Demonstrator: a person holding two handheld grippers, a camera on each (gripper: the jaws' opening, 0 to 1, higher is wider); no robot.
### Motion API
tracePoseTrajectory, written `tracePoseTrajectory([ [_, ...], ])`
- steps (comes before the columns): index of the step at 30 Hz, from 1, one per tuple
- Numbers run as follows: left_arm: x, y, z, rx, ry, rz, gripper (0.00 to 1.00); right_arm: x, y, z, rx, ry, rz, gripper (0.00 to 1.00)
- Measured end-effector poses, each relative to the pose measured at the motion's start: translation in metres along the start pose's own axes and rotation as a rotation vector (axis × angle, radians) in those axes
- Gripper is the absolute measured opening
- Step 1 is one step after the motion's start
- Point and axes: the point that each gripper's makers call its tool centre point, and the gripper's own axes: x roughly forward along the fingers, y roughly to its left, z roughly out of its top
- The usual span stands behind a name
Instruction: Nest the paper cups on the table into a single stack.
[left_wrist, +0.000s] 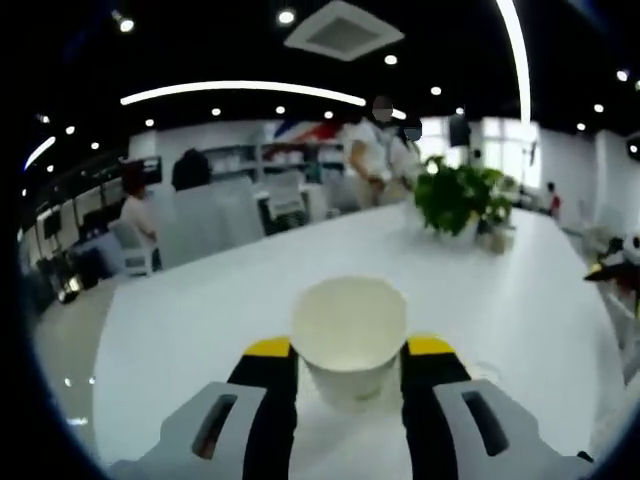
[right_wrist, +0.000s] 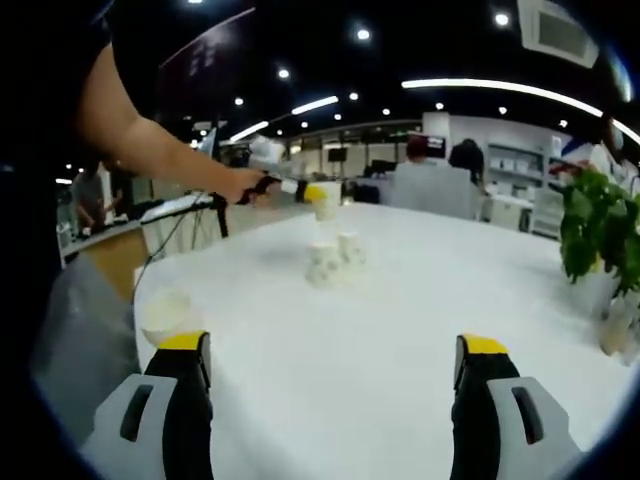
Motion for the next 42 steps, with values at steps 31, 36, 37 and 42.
tracePoseTrajectory([
  [31, -0.023, -0.030, 0.040, 0.044, -0.010, -0.062, 0.36, -0.008, 0.002, 0.008, 0.007, 0.003, 0.007, 0.98],
  [36, -0.031, -0.048, 0.038, 0.048, -0.011, -0.085, 0.36, -0.009, 0.003, 0.010, -0.006, -0.007, 0.009, 0.99],
  [37, -0.033, -0.051, 0.038, 0.048, -0.012, -0.090, 0.36, -0.010, 0.004, 0.011, -0.014, -0.013, 0.011, 0.99],
  [42, -0.042, -0.071, 0.036, 0.062, -0.009, -0.117, 0.36, -0.011, 0.005, 0.009, -0.023, -0.002, 0.020, 1.00],
])
